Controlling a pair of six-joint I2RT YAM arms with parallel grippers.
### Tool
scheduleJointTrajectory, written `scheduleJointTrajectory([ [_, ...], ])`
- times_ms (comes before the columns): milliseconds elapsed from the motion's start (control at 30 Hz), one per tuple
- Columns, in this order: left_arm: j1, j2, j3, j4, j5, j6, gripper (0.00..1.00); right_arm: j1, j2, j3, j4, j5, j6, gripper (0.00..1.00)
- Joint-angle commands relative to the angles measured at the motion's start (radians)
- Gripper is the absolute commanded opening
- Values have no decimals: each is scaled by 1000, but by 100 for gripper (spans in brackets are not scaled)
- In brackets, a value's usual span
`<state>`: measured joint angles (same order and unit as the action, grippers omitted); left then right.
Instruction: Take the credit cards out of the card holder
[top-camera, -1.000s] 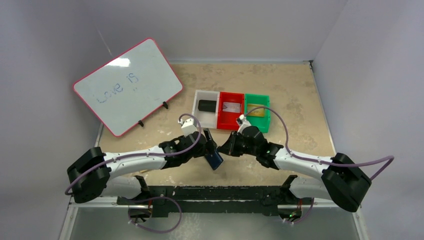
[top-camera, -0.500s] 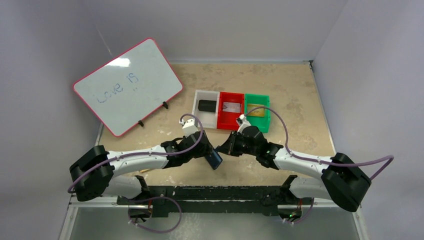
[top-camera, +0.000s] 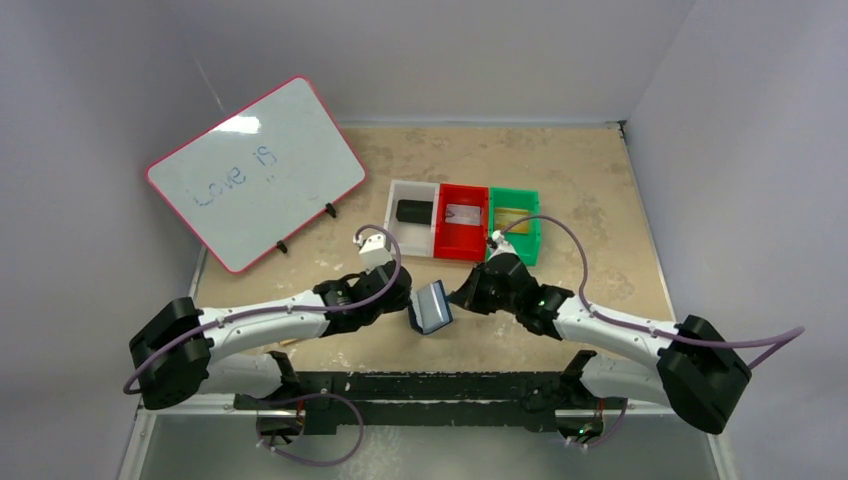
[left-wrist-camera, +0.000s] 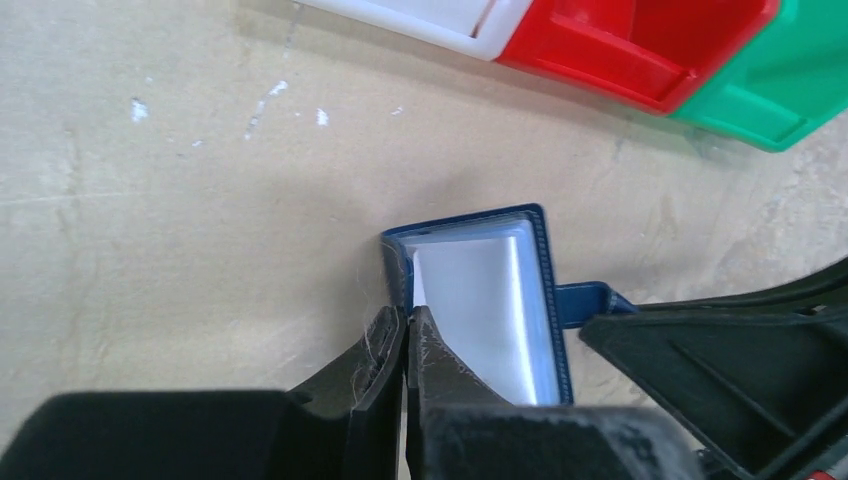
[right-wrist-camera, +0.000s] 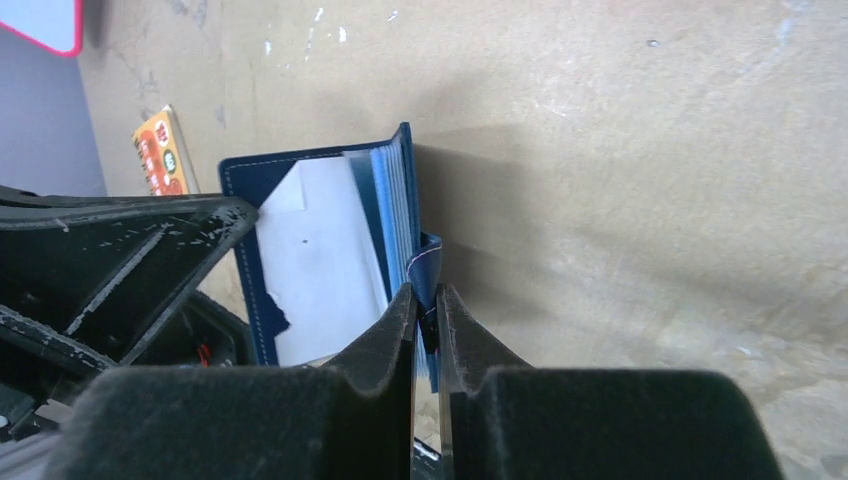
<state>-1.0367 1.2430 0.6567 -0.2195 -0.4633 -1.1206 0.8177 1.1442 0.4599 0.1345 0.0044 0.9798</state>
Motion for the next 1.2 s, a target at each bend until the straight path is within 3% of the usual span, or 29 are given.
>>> scheduleJointTrajectory([
  [0,-4,-32,49,-94,-98,57,0,-2,-50,39,-97,82,-8,8],
  [267,-2,-3,33,-194,-188,63,1,-2,-138,-13,-54,20,-31,7],
  [367,0,20,21,-173,-180,80,18,-2,-130,-20,-34,-17,-44,7],
  [500,4,70,27,-139,-153,89,23,-2,-110,-19,43,-102,-84,6],
  [733,3,64,31,-147,-161,73,41,-2,-74,42,43,-91,-122,4],
  [967,3,-12,47,-220,-234,37,50,0,-149,115,-83,7,-146,3],
  [1167,4,-78,69,-276,-328,0,60,4,-52,185,-173,12,-190,2],
])
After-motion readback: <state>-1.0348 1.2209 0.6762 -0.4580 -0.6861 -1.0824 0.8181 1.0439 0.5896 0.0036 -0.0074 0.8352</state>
